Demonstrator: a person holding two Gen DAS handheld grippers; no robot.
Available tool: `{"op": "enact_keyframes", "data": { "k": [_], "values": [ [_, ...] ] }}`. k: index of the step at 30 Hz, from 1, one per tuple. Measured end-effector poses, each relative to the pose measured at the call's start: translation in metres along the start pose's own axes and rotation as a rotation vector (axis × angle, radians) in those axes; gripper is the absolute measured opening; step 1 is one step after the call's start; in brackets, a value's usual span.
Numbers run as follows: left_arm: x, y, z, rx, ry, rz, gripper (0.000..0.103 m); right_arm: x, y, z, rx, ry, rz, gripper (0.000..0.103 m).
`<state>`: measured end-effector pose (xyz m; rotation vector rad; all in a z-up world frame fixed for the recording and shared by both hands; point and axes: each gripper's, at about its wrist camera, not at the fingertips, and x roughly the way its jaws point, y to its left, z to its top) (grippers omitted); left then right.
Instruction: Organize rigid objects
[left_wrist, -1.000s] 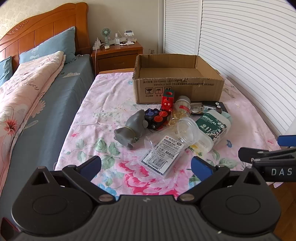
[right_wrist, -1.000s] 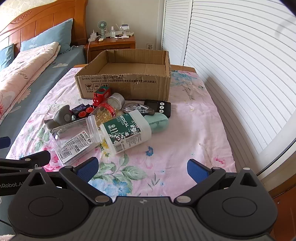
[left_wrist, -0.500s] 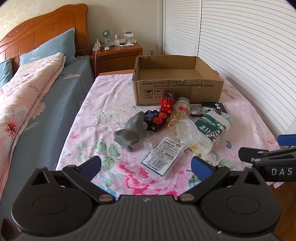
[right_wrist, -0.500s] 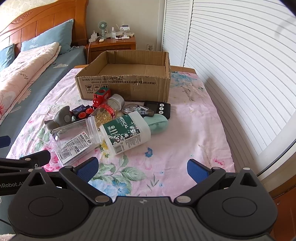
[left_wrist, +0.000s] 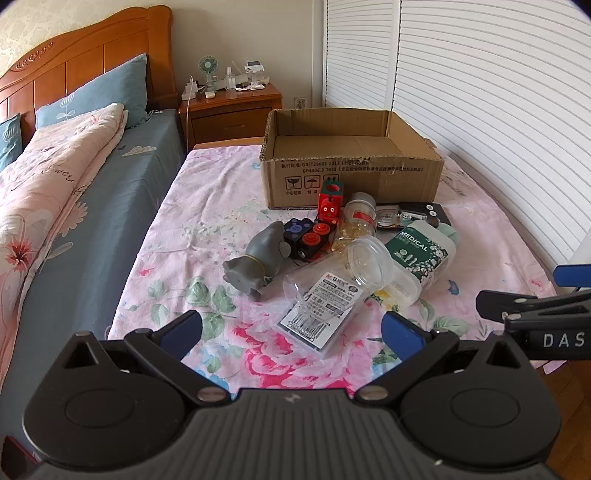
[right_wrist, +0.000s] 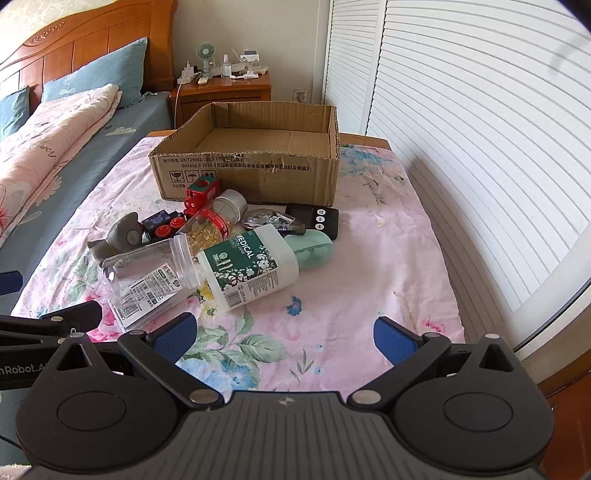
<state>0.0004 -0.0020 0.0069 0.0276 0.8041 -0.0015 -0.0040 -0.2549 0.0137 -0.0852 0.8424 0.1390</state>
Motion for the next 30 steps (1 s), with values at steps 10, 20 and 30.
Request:
{"op": "enact_keyframes", "data": {
  "k": [10, 20, 30],
  "values": [
    [0.0018, -0.0008, 0.0012, 0.006, 0.0, -0.001, 0.102, -0.0028, 0.0004, 0.0019, -0.012, -0.01, -0.004, 0.103],
    [0.0045, -0.0024, 0.0026, 0.031, -0.014, -0.014, 0.102, -0.0009, 0.0009, 0.0019, -0.037, -0.027, -0.003, 0.103],
    [0.0096, 0.0024, 0.0039, 0.053, -0.033, -0.066, 0.102, 0.0032, -0.0035, 0.0023, -0.067, -0.084, 0.072, 0.103]
  ]
}}
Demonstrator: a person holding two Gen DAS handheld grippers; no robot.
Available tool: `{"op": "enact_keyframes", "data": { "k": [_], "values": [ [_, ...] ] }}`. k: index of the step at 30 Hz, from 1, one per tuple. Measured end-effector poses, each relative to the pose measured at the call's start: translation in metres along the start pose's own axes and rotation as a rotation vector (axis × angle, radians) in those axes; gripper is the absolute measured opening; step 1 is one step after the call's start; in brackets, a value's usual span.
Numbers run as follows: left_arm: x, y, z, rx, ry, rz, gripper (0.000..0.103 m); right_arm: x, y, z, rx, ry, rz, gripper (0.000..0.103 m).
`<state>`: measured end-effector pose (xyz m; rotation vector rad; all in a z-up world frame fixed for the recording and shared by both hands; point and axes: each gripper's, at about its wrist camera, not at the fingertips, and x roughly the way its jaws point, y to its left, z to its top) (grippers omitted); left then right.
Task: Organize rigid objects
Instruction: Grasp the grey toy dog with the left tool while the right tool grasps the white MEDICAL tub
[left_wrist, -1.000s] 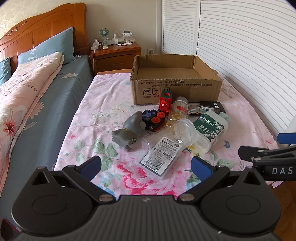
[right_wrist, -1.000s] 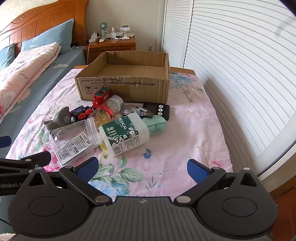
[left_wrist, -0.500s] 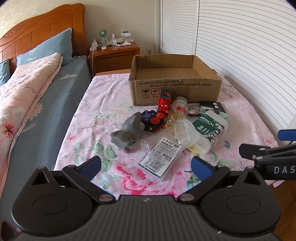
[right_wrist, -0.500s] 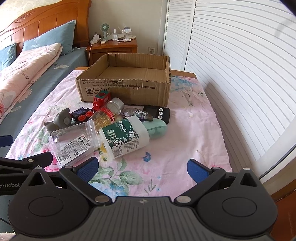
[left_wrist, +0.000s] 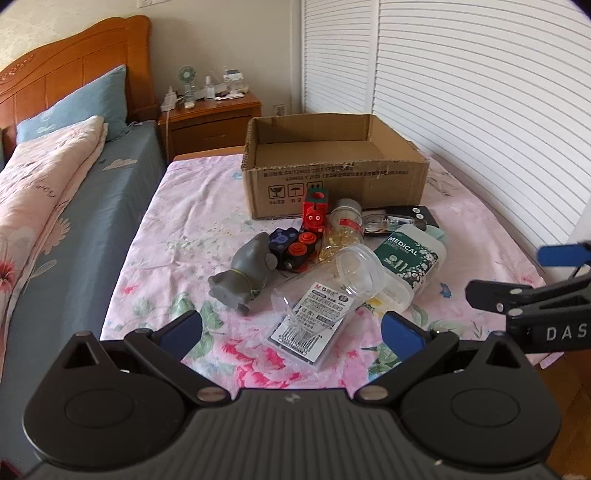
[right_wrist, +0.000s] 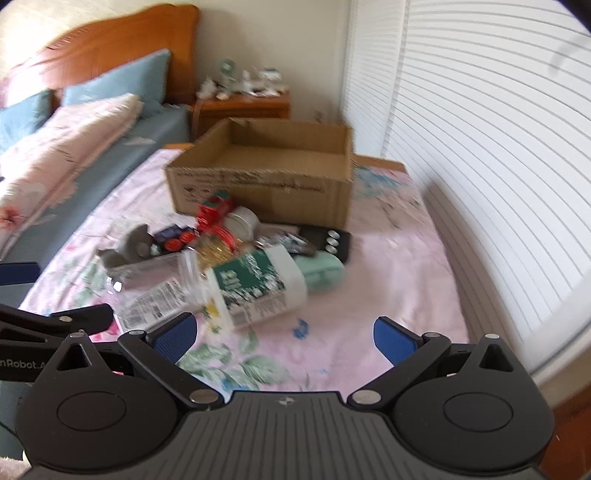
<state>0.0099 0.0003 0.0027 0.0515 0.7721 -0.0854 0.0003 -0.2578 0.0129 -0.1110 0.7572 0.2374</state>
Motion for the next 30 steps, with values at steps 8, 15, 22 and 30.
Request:
{"op": "enact_keyframes", "data": {
  "k": [8, 15, 22, 30],
  "values": [
    [0.007, 0.009, -0.005, 0.055, -0.006, -0.032, 0.102, 0.023, -0.002, -0.003, -0.056, 0.001, 0.078, 0.103],
    [0.028, 0.018, -0.012, 0.069, 0.043, -0.049, 0.102, 0.053, 0.002, -0.011, -0.12, 0.049, 0.089, 0.103],
    [0.056, 0.021, -0.02, 0.079, 0.117, -0.076, 0.102, 0.087, 0.006, -0.021, -0.154, 0.129, 0.102, 0.103],
    [0.079, 0.024, -0.029, 0.085, 0.185, -0.107, 0.103, 0.098, 0.005, -0.025, -0.163, 0.121, 0.144, 0.103]
  ]
}}
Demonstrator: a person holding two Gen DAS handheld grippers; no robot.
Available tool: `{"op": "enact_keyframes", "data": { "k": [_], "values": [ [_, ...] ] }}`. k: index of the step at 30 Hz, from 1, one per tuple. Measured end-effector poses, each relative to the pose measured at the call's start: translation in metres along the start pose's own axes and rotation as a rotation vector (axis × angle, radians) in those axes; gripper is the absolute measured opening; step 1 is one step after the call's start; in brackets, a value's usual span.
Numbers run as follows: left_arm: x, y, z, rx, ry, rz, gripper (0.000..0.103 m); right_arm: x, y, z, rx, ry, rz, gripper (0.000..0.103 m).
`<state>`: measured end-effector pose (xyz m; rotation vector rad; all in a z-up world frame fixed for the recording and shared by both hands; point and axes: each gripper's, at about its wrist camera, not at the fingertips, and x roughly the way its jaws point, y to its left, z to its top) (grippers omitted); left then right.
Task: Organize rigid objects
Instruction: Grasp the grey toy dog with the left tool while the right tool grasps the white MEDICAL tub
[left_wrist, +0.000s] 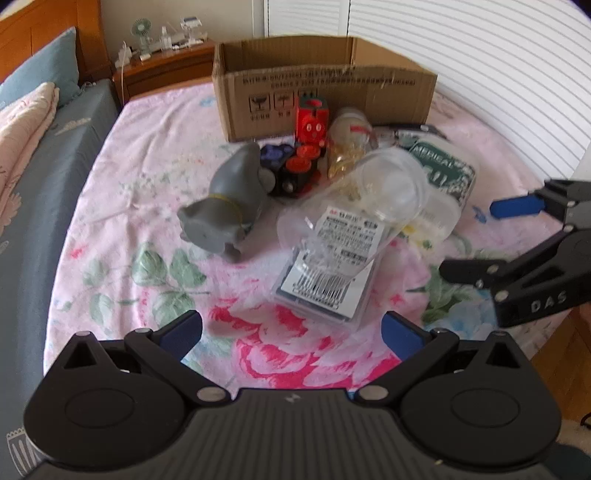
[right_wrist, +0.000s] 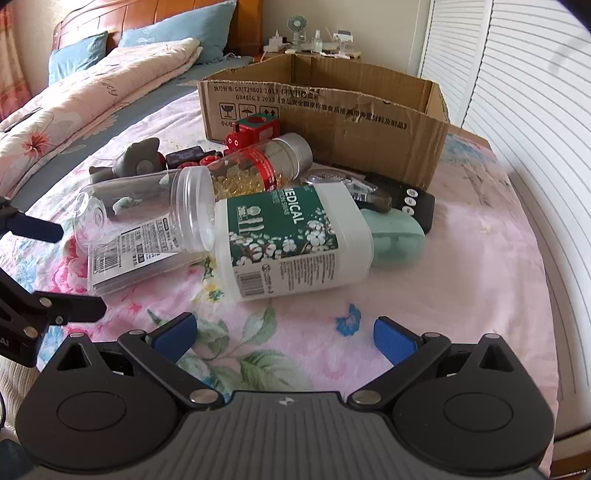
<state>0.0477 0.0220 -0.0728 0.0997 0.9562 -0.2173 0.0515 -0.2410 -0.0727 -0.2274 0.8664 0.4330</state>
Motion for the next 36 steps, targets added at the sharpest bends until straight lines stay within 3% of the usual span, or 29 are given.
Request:
{"op": "enact_keyframes", "data": {
  "k": [9, 12, 17, 23, 25, 27, 29, 36],
  "values": [
    [-0.001, 0.014, -0.008, 0.041, -0.049, -0.039, 0.103, 0.002, -0.01, -0.011, -0.084, -0.106, 0.072, 0.103],
    [-0.001, 0.023, -0.011, 0.094, -0.072, -0.078, 0.103, 0.004, -0.011, -0.009, -0.093, -0.103, 0.08, 0.103],
    [0.0, 0.044, -0.005, 0.079, -0.054, -0.068, 0.102, 0.009, -0.012, 0.002, -0.079, -0.082, 0.037, 0.103],
    [0.002, 0.054, 0.001, 0.13, -0.054, -0.069, 0.102, 0.005, -0.006, 0.013, -0.108, -0.129, 0.027, 0.103],
    [0.003, 0.057, 0.003, 0.153, -0.059, -0.065, 0.101, 0.007, -0.004, 0.015, -0.125, -0.131, 0.009, 0.099],
    [0.002, 0.059, 0.008, 0.171, -0.07, -0.062, 0.1, 0.008, -0.003, 0.017, -0.133, -0.118, 0.007, 0.087],
    [0.001, 0.062, 0.014, 0.189, -0.085, -0.059, 0.1, 0.008, -0.005, 0.016, -0.124, -0.117, 0.01, 0.087],
    [0.006, 0.067, 0.033, 0.242, -0.135, -0.089, 0.078, 0.003, -0.007, 0.011, -0.1, -0.103, 0.004, 0.087]
  ]
}}
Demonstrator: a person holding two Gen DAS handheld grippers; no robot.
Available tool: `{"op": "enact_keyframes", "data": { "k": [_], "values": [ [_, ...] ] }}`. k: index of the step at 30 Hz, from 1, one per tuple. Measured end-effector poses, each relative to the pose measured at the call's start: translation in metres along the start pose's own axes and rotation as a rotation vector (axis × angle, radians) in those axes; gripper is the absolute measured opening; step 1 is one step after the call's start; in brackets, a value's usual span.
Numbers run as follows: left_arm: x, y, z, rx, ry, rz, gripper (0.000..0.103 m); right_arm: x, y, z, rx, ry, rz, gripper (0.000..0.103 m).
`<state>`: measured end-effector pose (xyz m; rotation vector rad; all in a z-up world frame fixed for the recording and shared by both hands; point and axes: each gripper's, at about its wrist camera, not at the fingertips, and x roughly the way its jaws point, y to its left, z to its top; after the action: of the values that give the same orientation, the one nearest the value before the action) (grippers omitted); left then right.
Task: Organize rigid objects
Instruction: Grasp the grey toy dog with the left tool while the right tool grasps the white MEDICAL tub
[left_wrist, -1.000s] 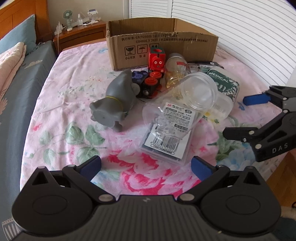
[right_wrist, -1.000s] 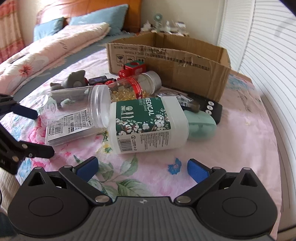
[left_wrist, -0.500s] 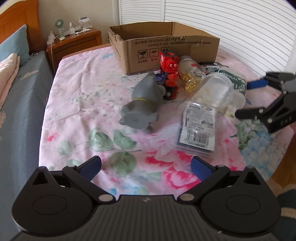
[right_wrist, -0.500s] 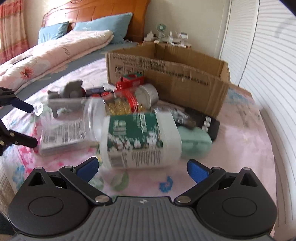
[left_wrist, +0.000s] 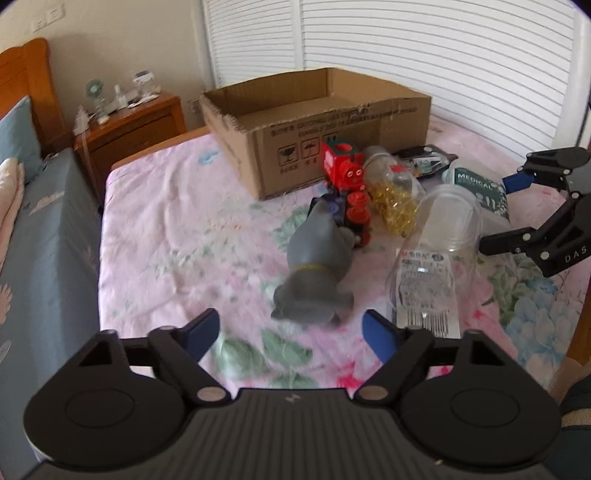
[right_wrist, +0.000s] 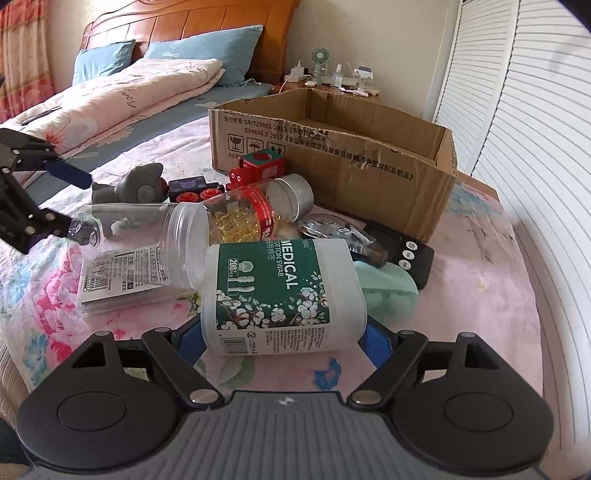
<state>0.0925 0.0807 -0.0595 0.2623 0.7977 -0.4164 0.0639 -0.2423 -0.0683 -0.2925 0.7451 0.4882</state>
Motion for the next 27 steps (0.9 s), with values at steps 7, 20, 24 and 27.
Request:
{"op": "enact_keyframes", "data": {
  "k": [7, 20, 24, 27],
  "values": [
    [0.014, 0.0, 0.007, 0.014, -0.035, -0.058, 0.052, -0.004, 0.0, 0.0, 0.005, 0.003, -0.002, 0.087],
    [-0.002, -0.005, -0.004, 0.023, -0.005, -0.071, 0.046, -0.021, -0.002, -0.012, -0.008, 0.036, 0.008, 0.087],
    [0.003, -0.009, 0.002, 0.05, -0.013, -0.068, 0.047, -0.019, -0.003, -0.009, 0.008, 0.019, 0.008, 0.098],
    [0.007, -0.01, 0.007, 0.061, -0.019, -0.081, 0.047, -0.015, -0.001, -0.004, 0.007, 0.014, 0.011, 0.098]
  ]
}}
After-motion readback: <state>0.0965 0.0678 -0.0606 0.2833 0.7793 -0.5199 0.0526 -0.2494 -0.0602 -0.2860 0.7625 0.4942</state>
